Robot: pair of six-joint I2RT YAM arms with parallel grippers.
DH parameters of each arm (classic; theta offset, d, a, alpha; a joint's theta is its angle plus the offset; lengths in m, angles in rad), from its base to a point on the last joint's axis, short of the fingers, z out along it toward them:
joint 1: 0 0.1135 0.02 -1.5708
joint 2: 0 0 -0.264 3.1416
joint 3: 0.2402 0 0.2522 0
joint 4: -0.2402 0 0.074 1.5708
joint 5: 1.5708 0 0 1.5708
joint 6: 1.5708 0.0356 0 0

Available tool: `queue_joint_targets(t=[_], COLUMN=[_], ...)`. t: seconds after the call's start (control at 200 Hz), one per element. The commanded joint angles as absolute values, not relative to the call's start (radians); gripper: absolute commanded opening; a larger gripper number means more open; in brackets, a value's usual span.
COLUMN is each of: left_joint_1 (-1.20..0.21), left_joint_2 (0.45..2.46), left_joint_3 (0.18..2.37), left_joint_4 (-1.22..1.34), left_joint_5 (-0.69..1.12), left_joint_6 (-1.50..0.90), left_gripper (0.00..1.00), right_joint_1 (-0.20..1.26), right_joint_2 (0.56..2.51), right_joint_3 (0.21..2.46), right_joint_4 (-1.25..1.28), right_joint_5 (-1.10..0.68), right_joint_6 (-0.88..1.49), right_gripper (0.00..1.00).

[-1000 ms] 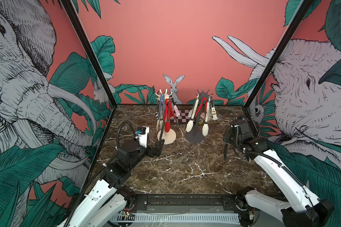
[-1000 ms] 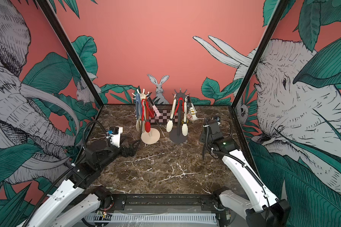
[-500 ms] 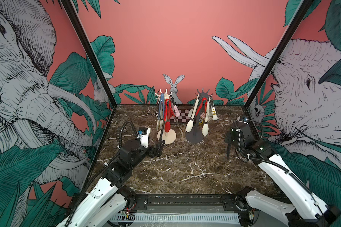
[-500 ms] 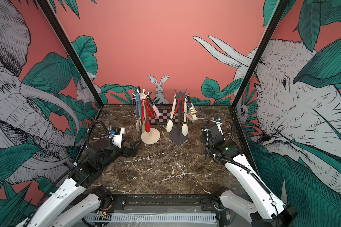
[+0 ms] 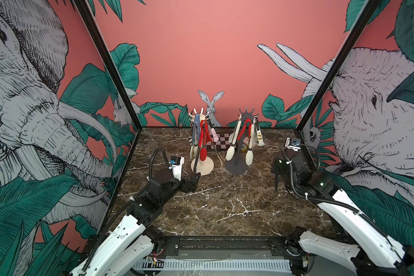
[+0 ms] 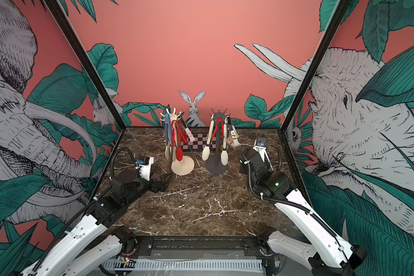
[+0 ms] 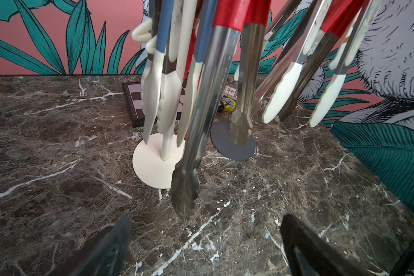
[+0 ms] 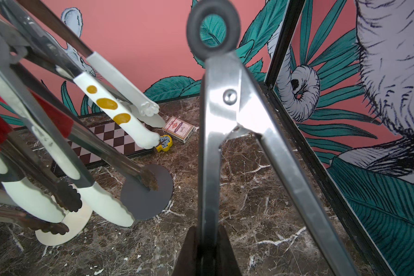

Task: Hang food tongs on kitchen utensil racks
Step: Pick up the food tongs from the center of the board.

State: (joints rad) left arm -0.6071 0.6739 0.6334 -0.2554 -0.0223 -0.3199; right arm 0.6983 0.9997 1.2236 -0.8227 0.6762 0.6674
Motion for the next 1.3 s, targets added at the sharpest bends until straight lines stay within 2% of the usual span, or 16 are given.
queue_joint_targets(t=[0.0,0.505,1.295], left_joint_1=[-0.607,-0.608,-0.607], left_joint_2=[0.674,0.685,0.624], left_joint_3=[0.613,0.589,0.543], left_joint_4=[-0.236,-0.229,-0.272], left_joint_5=[-0.042,-0.056,-0.097], left_joint_6=[-0.331,-0.335,-0.341], left_gripper=[0.99,0.99,0.99], right_joint_1=[0.727,0.857,0.995], right_joint_2=[0.988,0.953,1.027], right_joint_3=[1.274,1.305,1.305], right_joint_4=[-0.857,-0.92,-0.77], right_joint_5=[0.755,0.869,0.888], right_joint_6=[0.702,0.773,0.76], right_gripper=[0.0,0.0,0.0])
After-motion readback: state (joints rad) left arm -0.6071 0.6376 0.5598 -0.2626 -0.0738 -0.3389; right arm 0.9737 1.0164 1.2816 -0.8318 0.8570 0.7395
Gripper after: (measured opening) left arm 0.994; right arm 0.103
